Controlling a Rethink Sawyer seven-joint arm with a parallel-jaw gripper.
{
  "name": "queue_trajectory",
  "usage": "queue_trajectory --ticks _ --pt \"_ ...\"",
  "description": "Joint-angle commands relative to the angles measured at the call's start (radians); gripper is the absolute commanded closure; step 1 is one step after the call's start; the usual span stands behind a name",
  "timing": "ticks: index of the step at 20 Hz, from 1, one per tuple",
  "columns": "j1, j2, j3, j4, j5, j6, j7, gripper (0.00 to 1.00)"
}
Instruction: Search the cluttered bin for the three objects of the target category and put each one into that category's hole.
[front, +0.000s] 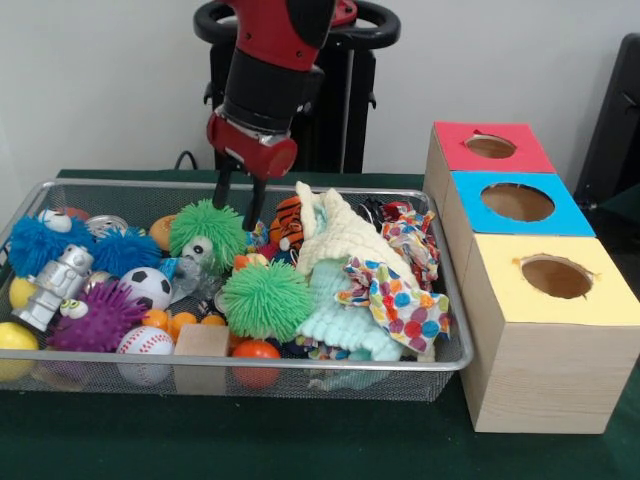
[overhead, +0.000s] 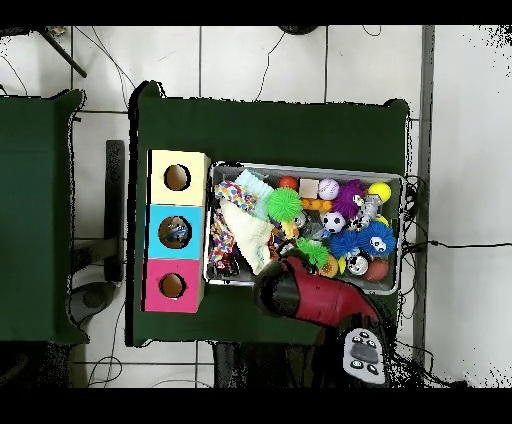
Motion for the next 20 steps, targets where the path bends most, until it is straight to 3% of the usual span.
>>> queue_trajectory --ticks 1,7,12,17,19,20 --pt "0.016 0.116 -0.058 -0.019 0.226 -0.087 0.33 0.0" --pt "0.179 0.115 -0.18 -0.068 0.471 0.063 0.395 0.0" --pt "0.357 0.205 -0.356 -0.217 0.642 0.326 0.5 0.0" --pt "0.396 0.239 -0.468 -0.282 0.649 0.48 0.519 0.0" --pt "0.38 0.251 -0.463 -0.275 0.643 0.435 0.485 0.0" --pt "0.357 0.247 -0.437 -0.262 0.64 0.336 0.452 0.0"
